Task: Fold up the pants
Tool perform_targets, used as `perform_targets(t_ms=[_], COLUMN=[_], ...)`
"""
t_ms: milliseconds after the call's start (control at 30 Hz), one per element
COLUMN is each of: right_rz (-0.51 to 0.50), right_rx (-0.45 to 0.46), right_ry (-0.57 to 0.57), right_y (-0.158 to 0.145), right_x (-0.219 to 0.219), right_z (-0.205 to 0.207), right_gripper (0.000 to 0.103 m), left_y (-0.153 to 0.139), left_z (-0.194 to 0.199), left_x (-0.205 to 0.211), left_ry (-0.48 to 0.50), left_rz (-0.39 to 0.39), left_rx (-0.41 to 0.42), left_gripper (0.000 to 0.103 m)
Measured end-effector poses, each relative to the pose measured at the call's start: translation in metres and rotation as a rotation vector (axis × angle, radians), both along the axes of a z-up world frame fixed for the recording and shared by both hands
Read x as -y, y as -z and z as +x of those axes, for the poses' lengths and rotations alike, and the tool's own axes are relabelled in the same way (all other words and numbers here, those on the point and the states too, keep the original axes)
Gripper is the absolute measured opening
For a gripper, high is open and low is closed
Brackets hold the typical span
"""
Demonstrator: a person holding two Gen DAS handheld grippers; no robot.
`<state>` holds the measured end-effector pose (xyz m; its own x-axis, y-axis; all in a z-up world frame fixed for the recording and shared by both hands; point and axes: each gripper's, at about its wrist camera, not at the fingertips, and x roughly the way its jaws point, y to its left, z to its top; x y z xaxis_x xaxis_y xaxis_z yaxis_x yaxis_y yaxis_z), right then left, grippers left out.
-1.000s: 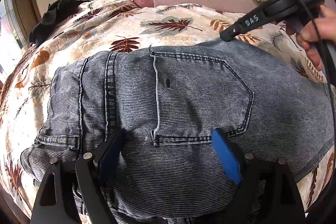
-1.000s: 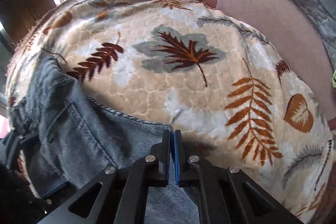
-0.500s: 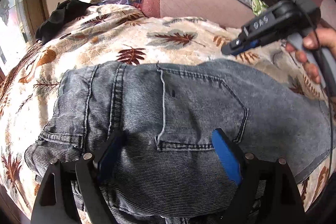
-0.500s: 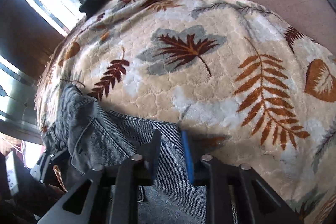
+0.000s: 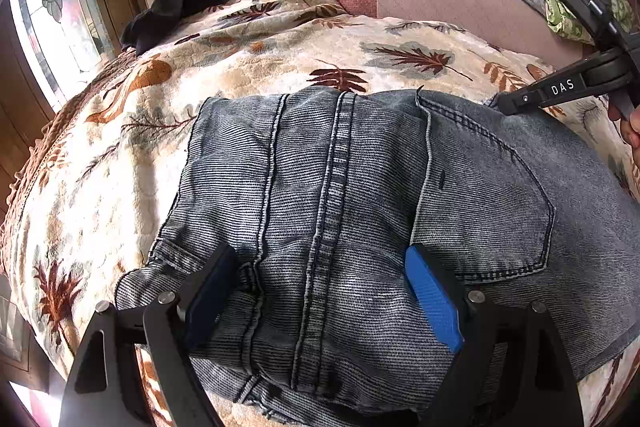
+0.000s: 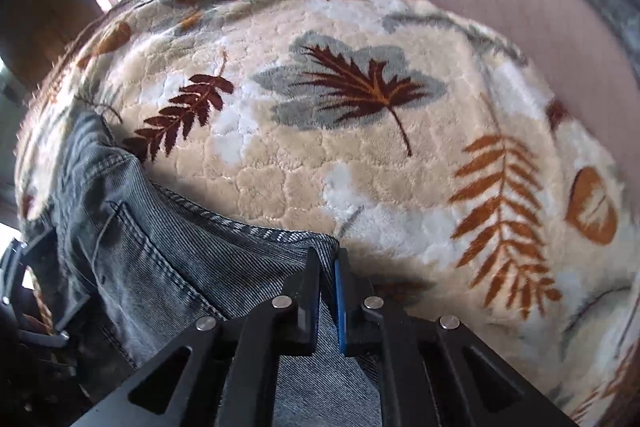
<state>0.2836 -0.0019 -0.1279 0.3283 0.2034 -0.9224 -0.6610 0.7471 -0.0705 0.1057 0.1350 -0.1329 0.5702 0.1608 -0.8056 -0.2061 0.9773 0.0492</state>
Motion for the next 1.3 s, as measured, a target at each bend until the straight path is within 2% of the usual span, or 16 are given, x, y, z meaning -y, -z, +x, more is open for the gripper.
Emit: perform_targets(t_ms=[67,167,333,400,500,567,600,667,767,867,967,1033,1067,1133,1167,1300], right_rz=[-0.043,-0.046,0.135,0.224,0.404,0.453,0.438,0.234,0.246,0.263,0.319,0.340,0.322,0.212,0.225,0.272], right_rx=[0.071,-0.002,-0.043,-0.061,-0.189,-0.240,-0.268,-0.316,-0.259,-0.186,-0.192,-0.235,-0.242,-0.236,-0.185,-0.167], right_ry=[0.006,0.067,0.131,0.154,0.147,0.134,0.132,0.154,0.171,0.141,0.141,0.147,0.152,0.139,0.127,0.159], right_y=[0.006,0.032,-0.004,-0.019,-0.027,-0.021,-0.010,0.033,0.028,0.000,-0.012,-0.003,0.007,0.037,0.035,0.005], right_x=[-0.006,-0.002,0.025,0.034,0.038,0.029,0.023,0.010,0.010,0.014,0.032,0.038,0.040,0.034,0.037,0.047], right_z=[-0.006,0.006,0.012,0.009,-0.002,-0.012,-0.015,-0.018,-0.027,-0.045,-0.069,-0.085,-0.091,-0.101,-0.105,-0.119], right_gripper=[0.006,0.009,0.014,0.014,0.014,0.014,0.014,0.017,0.018,0.018,0.019,0.027,0.040,0.052,0.052,0.052], left_y=[0.000,-0.002,-0.045,-0.057,-0.049,-0.019,0.000,0.011,-0.001,-0.024,-0.030,-0.010,0.000,0.003,-0.002,-0.037], left_z=[0.000,0.002,0.002,0.013,0.035,0.047,0.051,0.052,0.052,0.039,0.024,0.023,0.024,0.025,0.026,0.002], left_x=[0.001,-0.001,-0.015,-0.025,-0.036,-0.038,-0.038,-0.029,-0.026,-0.027,-0.024,-0.028,-0.031,-0.032,-0.032,-0.026], left_ry=[-0.006,0.007,-0.003,-0.015,-0.035,-0.051,-0.048,-0.029,-0.041,-0.050,-0.036,-0.041,-0.039,-0.060,-0.057,-0.034], left_rz=[-0.004,-0.016,-0.026,-0.070,-0.090,-0.064,-0.048,0.044,0.059,0.077,0.129,0.147,0.135,0.142,0.133,0.157], left_rx=[-0.013,-0.036,0.079,0.101,0.048,-0.095,-0.160,-0.143,-0.163,-0.091,-0.060,-0.127,-0.145,-0.135,-0.142,-0.056], left_gripper=[0.086,0.086,0.086,0.086,0.086,0.086,0.087,0.093,0.092,0.092,0.092,0.093,0.095,0.101,0.101,0.100])
